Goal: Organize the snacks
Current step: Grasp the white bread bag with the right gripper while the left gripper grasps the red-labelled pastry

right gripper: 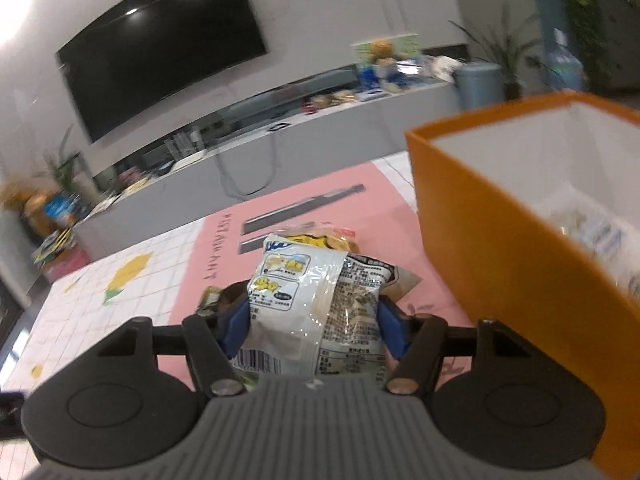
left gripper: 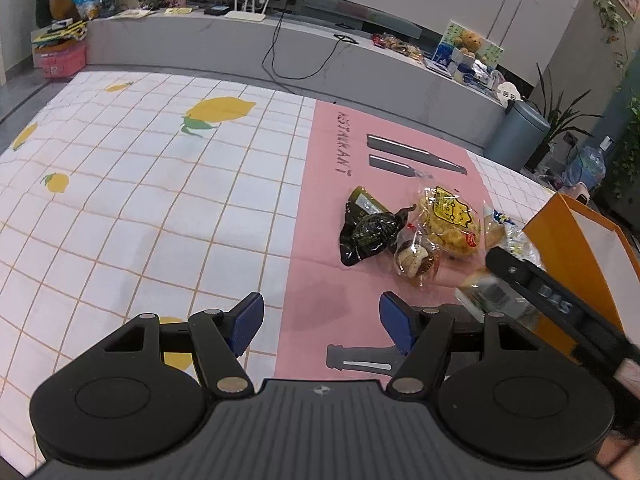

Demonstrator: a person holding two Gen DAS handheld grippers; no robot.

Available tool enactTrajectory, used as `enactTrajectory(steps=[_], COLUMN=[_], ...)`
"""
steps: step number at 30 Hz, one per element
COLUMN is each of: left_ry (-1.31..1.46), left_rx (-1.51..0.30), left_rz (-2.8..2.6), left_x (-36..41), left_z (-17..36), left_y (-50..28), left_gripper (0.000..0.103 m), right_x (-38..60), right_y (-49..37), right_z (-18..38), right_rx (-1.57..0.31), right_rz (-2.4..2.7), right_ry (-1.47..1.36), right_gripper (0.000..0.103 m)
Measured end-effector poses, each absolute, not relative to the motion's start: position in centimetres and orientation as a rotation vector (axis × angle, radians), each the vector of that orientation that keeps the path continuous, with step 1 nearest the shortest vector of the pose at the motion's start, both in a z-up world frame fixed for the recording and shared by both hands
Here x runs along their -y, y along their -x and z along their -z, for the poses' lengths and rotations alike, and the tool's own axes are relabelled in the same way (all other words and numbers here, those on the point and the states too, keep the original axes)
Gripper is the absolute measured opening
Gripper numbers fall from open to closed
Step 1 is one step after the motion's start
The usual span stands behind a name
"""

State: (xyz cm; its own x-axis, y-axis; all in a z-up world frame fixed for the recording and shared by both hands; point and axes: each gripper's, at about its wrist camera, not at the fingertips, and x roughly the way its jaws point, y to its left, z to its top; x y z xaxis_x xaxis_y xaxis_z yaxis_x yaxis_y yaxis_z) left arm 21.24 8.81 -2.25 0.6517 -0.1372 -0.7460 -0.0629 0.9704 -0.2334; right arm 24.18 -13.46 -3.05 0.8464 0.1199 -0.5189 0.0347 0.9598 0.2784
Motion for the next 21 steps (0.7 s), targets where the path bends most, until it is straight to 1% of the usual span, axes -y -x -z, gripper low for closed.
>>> enactTrajectory(steps=[5, 9, 12, 18, 21], left_ry=[0.185, 0.159, 0.178, 0.097, 0.100], left_rx=[-0.821, -0.782, -0.768, -0.751, -0.773], left_rz=[0.108, 0.166, 0.246, 0.288, 0.275], left_x=[-7.6, -6.4, -5.2, -1.7, -0.6], left_z=[1.7, 1.4, 1.5, 1.9, 2.6], left_y=[-20.9, -20.8, -21.0, -22.7, -24.1], left_gripper=[0.078, 0.078, 0.078, 0.078, 0.078], right_x=[15.2, 17.3, 19.0, 21.2, 22.0], right_y=[-21.7, -19.3, -17.8, -17.7, -17.7], right_z=[-0.3, -2.6, -3.3, -4.1, -4.3], right_rx=[-0.547, -0.497, -0.447, -0.413, -0.405], right_rz=[-0.152, -0.199, -0.197, -0.179, -0.181], right_ry=[-0.194, -0.158, -0.179, -0.193, -0.220], right_gripper=[0.063, 0.063, 0.063, 0.063, 0.063])
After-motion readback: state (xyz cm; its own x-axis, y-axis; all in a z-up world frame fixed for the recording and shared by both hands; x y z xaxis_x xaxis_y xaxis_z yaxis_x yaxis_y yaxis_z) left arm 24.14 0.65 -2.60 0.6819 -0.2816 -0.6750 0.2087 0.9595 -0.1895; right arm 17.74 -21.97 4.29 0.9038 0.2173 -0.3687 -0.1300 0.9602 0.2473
